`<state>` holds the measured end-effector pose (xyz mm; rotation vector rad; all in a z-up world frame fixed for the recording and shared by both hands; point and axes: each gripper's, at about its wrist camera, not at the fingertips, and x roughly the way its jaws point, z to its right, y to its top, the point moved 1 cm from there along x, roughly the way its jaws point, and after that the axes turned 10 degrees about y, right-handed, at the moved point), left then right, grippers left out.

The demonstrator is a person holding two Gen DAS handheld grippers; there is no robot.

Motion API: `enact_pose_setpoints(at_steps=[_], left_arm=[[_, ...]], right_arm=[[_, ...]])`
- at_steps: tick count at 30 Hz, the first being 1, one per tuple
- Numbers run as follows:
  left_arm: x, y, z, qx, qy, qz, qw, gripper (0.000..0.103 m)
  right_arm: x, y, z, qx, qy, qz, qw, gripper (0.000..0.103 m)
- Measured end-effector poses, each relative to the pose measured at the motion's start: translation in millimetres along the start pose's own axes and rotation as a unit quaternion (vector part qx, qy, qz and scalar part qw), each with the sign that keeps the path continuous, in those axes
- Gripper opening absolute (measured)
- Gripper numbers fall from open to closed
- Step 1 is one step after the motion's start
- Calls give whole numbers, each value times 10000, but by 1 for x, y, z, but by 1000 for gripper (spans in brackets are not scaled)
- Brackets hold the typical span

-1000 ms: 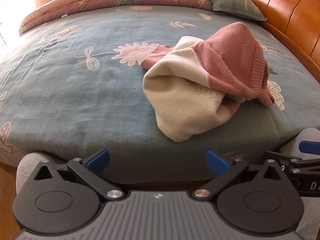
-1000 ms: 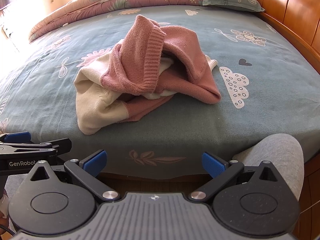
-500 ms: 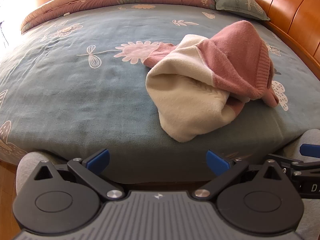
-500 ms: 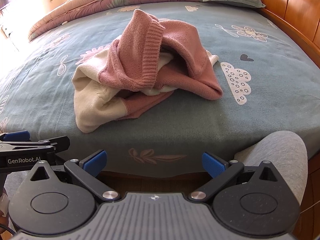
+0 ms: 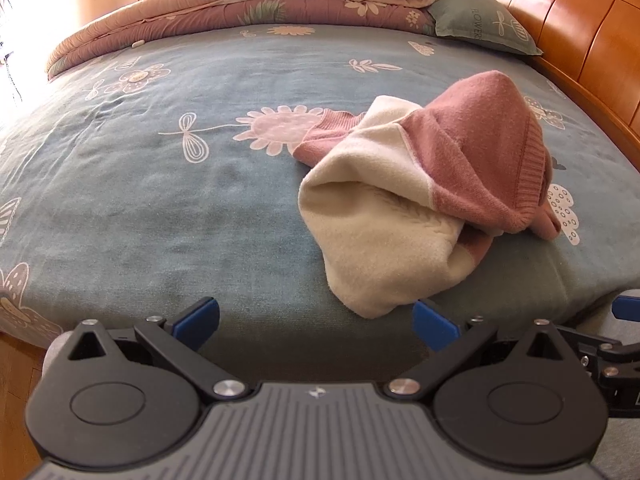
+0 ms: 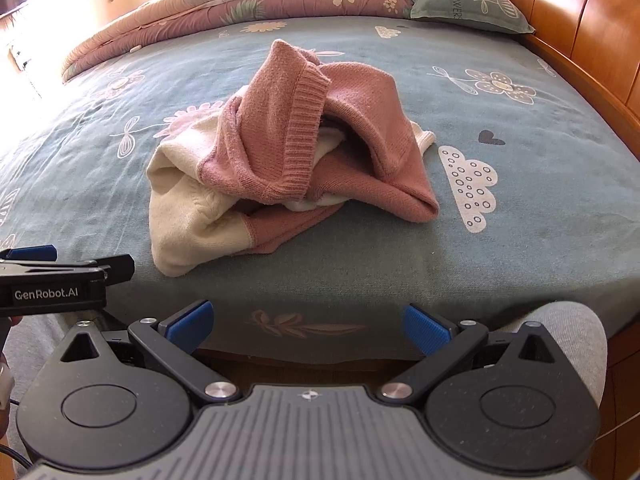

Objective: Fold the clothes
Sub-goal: 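Grasp the sweater with the right tool and lift it, shaking it open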

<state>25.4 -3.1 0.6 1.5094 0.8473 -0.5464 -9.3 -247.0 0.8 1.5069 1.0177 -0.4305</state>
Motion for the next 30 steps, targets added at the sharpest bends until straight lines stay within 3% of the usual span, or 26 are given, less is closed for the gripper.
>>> enact_pose_setpoints(at_steps=[7,14,19,30], left_arm=[[32,32,-2,-54,143,-161,9998,102],[74,52,13,212,249,-383,9987,102],[92,64,18,365,318,-302,9984,102],[123,121,-1,-26,162,-51,9999,102]], right_arm=[[10,23,24,123,92,97,9998,103],[28,48,41,60,105,259,9996,103],[42,61,54,45,121,273,9995,103],[74,111,71,-505,-467,387,9969,103]])
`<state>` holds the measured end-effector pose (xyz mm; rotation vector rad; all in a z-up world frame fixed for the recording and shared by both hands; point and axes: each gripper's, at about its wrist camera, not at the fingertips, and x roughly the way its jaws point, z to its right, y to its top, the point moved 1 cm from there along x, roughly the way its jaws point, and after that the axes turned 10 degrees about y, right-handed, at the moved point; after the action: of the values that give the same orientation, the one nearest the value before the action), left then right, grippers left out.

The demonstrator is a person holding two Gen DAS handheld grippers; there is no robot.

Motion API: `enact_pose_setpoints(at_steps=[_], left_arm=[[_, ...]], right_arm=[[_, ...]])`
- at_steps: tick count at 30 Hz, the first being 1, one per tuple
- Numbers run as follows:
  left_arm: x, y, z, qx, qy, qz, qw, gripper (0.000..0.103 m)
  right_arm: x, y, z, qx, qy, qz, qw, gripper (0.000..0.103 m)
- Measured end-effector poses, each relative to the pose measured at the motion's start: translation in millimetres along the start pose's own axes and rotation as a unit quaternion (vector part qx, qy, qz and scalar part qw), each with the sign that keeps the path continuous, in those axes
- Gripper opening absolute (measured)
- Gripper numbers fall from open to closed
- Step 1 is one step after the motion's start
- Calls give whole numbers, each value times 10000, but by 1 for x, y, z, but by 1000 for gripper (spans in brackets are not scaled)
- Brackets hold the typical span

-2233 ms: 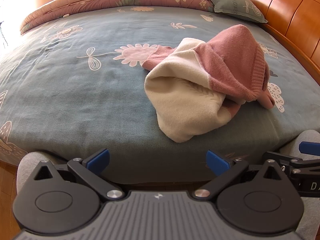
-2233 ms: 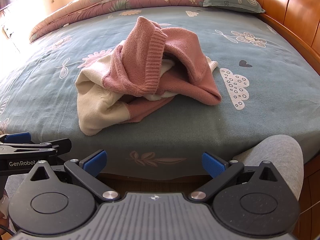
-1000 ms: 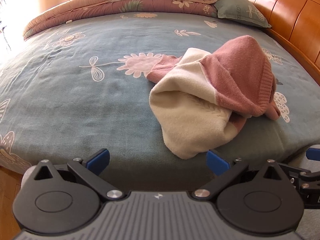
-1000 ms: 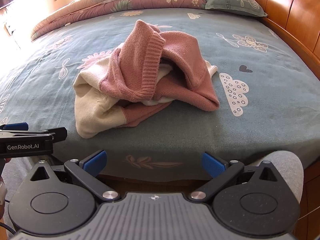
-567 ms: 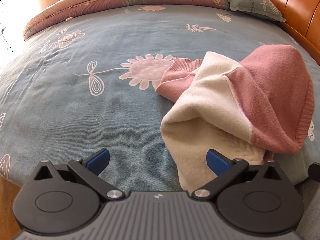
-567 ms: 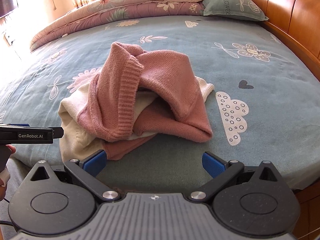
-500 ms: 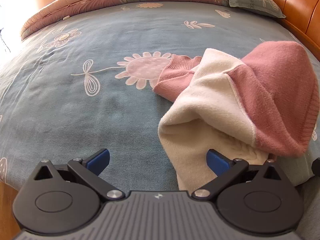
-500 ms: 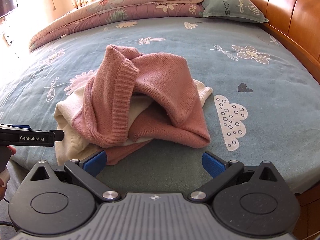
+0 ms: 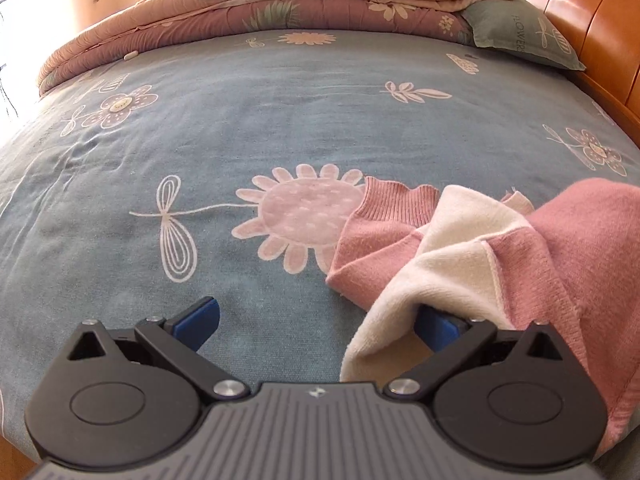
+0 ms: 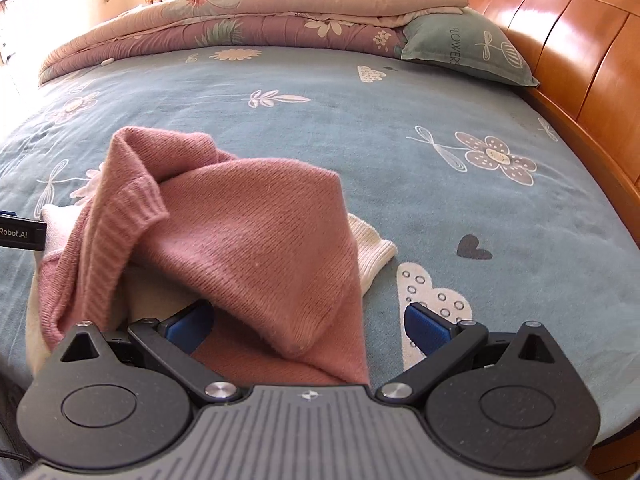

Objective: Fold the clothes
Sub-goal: 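Grasp the sweater with the right tool and lift it, shaking it open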

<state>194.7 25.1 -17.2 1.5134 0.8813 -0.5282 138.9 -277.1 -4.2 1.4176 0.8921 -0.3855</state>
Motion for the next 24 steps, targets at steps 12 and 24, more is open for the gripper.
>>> enact_pose_setpoints(at_steps=[12,24], left_arm=[[30,46,5,157,124,115,9997,102],[26,-20,15,530,-416,30,9977,103]], right_arm=[[22,55,56,770,-578,477,9942,103],[33,5,30,715,165,24,9973,103]])
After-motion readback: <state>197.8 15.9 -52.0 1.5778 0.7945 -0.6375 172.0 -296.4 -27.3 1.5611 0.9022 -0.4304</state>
